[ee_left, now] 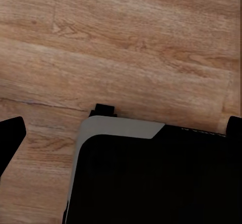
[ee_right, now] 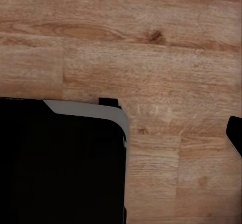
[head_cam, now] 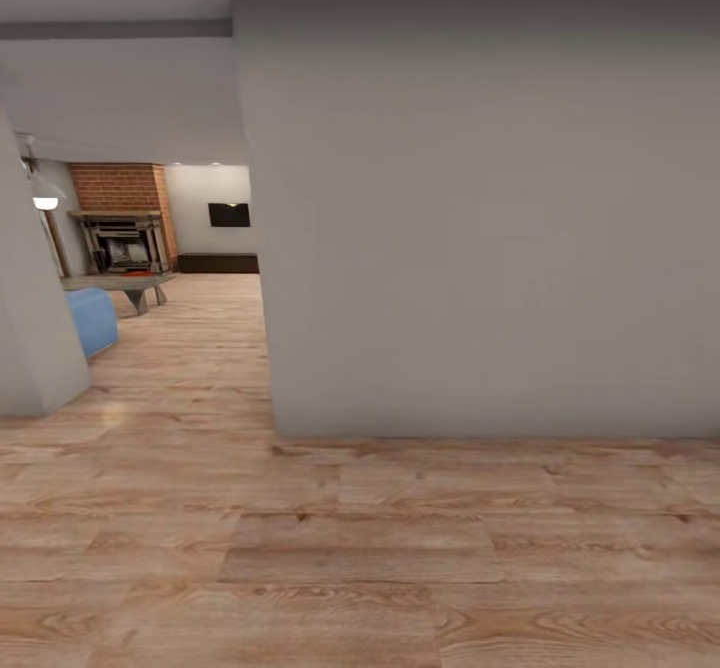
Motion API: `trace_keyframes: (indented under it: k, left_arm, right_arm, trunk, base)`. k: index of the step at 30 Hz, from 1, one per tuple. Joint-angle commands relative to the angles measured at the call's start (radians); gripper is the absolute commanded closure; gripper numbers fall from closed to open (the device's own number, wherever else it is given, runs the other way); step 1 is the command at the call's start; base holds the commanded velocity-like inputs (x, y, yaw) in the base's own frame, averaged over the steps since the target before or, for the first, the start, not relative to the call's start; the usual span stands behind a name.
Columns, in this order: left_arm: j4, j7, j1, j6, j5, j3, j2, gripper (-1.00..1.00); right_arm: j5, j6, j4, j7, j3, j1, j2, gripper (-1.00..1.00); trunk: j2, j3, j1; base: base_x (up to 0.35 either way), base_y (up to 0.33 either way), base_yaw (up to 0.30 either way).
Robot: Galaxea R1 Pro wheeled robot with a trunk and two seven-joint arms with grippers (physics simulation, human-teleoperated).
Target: Move the two storage containers from the living room to the garage. In the garage, place one container on the floor and stack the other container on top of it (either order is fine).
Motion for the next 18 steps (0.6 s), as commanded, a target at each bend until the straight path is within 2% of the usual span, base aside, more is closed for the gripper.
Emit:
trace_keyframes:
  k: [1, 18]
  left_arm:
    - [0.001, 0.000, -0.001, -0.003, 0.009, -0.009, 0.000, -1.00]
    - [0.001, 0.001, -0.001, -0.010, 0.009, -0.009, 0.000, -1.00]
  right_arm:
    - [0.000, -0.005, 0.003, -0.005, 0.008, -0.002, 0.000, -1.00]
    - [0.000, -0.006, 0.003, -0.002, 0.005, -0.001, 0.000, -1.00]
  trunk:
    - [-0.001, -0.002, 0.001]
    - [-0.001, -0.002, 0.001]
  base:
    - [0.327, 0.000, 0.000]
    - [0.327, 0.000, 0.000]
